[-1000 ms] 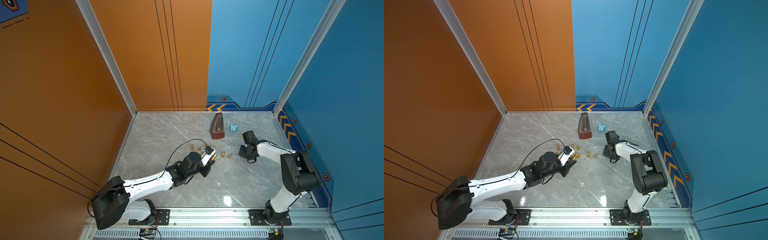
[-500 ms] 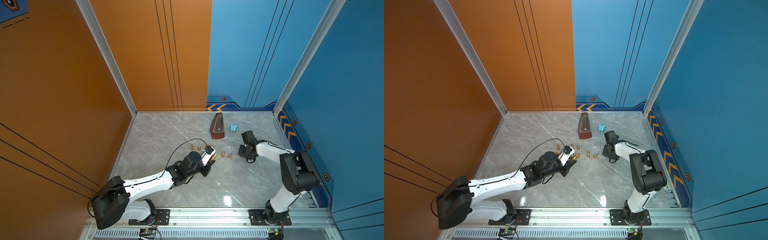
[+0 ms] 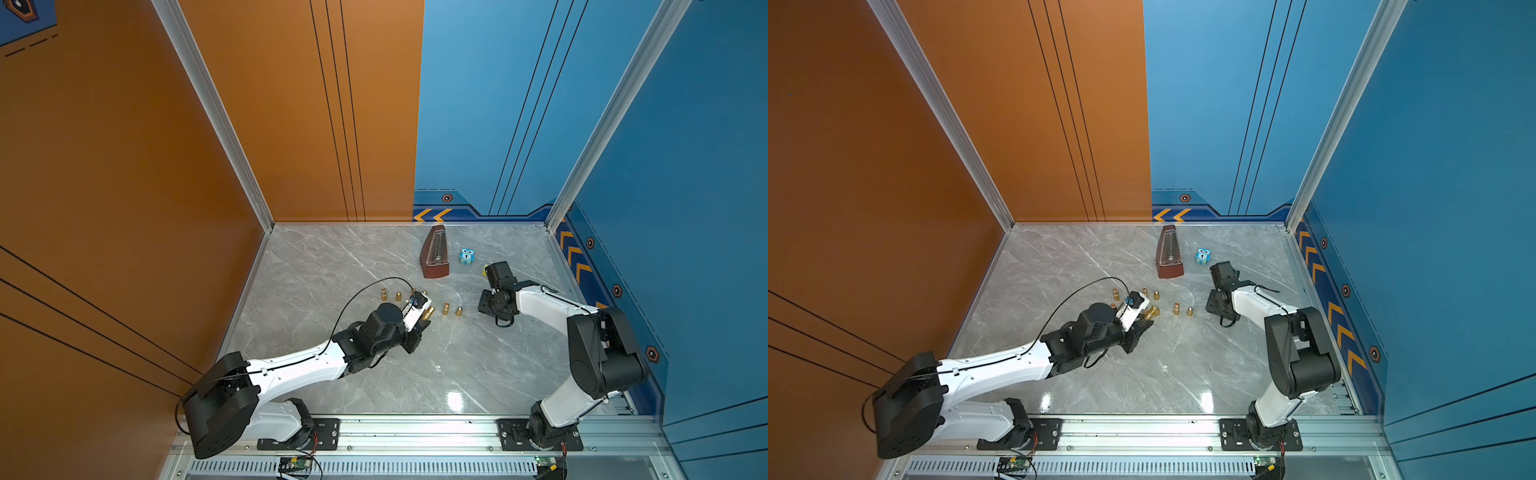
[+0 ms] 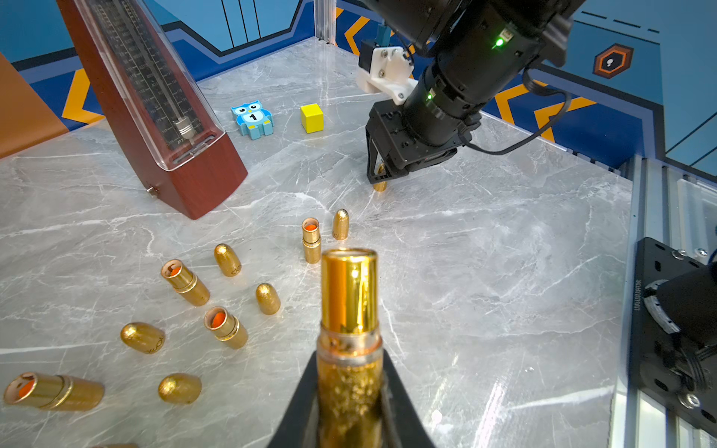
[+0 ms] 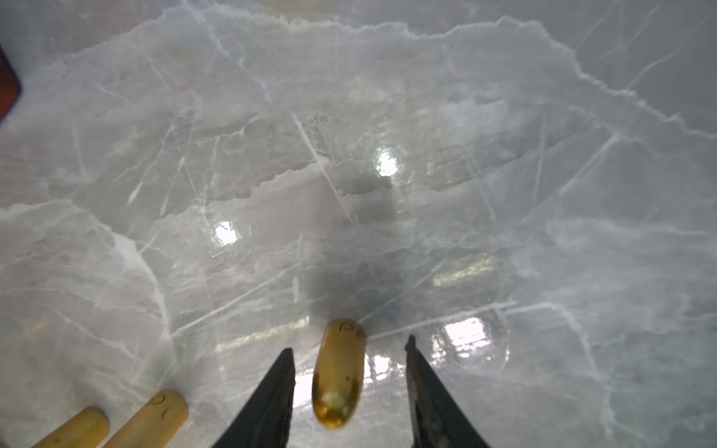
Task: Open the lipstick cap
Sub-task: Place the cover at the center of the board, then place the lipstick at the center of the board.
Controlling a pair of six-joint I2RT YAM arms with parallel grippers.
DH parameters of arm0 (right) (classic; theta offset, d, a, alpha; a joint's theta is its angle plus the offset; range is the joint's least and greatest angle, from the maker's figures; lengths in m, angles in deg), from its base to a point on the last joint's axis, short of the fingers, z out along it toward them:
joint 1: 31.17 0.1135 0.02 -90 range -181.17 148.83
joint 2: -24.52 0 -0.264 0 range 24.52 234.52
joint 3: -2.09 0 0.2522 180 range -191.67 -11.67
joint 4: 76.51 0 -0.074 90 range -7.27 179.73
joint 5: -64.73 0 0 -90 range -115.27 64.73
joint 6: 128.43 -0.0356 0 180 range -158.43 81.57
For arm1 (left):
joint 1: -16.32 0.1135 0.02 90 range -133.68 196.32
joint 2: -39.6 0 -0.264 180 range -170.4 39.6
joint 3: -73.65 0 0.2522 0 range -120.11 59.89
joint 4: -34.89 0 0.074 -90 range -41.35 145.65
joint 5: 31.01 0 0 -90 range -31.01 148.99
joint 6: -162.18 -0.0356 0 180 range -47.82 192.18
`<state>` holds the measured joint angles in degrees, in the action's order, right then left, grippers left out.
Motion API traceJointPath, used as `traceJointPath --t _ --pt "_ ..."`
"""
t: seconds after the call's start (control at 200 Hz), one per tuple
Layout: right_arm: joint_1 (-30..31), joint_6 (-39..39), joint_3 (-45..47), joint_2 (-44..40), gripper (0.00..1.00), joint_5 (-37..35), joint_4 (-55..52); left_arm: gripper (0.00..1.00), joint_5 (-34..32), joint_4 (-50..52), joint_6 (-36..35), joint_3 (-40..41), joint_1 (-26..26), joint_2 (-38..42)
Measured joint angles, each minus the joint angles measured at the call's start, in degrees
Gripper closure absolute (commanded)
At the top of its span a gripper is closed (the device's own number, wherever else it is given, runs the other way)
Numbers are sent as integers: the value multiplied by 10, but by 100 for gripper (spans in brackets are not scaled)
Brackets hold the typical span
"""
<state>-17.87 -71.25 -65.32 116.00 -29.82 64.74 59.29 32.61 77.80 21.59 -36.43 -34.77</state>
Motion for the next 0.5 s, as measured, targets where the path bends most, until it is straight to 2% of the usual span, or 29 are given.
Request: traceJointPath --t 0.115,0.24,0.5 --pt "0 5 2 -73 44 20 -30 100 9 0 0 0 0 0" --pt "1 23 2 -150 42 75 -65 100 24 0 -2 -2 -2 -4" --pt "18 49 -6 -263 37 285 -123 100 34 0 -2 -27 -9 -35"
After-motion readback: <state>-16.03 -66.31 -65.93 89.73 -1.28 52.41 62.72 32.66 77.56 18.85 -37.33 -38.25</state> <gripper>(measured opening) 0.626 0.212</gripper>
